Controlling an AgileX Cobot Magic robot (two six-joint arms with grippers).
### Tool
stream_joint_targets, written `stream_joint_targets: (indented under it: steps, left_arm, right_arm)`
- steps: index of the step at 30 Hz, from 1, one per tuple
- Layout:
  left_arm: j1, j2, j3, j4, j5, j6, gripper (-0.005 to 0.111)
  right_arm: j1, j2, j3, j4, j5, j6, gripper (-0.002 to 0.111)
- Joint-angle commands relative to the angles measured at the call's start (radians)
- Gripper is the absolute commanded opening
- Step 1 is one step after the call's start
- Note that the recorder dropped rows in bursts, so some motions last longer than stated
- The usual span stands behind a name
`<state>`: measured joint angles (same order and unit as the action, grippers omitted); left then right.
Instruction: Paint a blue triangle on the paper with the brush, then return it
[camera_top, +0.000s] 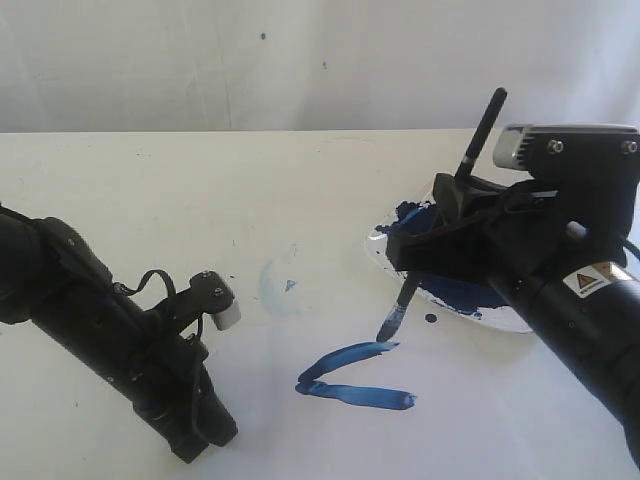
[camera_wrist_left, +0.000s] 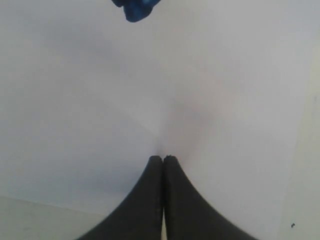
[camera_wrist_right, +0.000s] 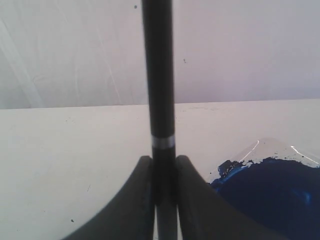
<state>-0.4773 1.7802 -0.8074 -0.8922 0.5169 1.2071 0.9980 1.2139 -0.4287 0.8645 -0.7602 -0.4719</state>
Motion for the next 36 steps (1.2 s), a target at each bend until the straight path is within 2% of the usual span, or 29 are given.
stream_joint_targets:
  steps: [1,11,28,32,36]
  left_arm:
    - [0.001,0.001,0.008,-0.006,0.028,0.001,0.000]
    - [0.001,0.001,0.008,-0.006,0.028,0.001,0.000]
    - [0.001,0.001,0.008,-0.006,0.032,0.001,0.000]
    - [0.001,0.001,0.008,-0.006,0.032,0.001,0.000]
    - [0.001,0.001,0.008,-0.006,0.032,0.001,0.000]
  right_arm:
    - [-0.006,0.005,-0.001,-0.005,-0.003,-0.019,0.000]
    - [-0.006,0.042,-0.001,-0.004,-0.004,-0.021,0.000]
    - [-0.006,-0.014,-0.001,0.002,0.129,-0.029,0.000]
    - [-0.006,-0.016,-0.001,0.113,0.156,-0.119,0.000]
    - [-0.004,-0.030,-0.001,0.133,0.181,-0.135,0.000]
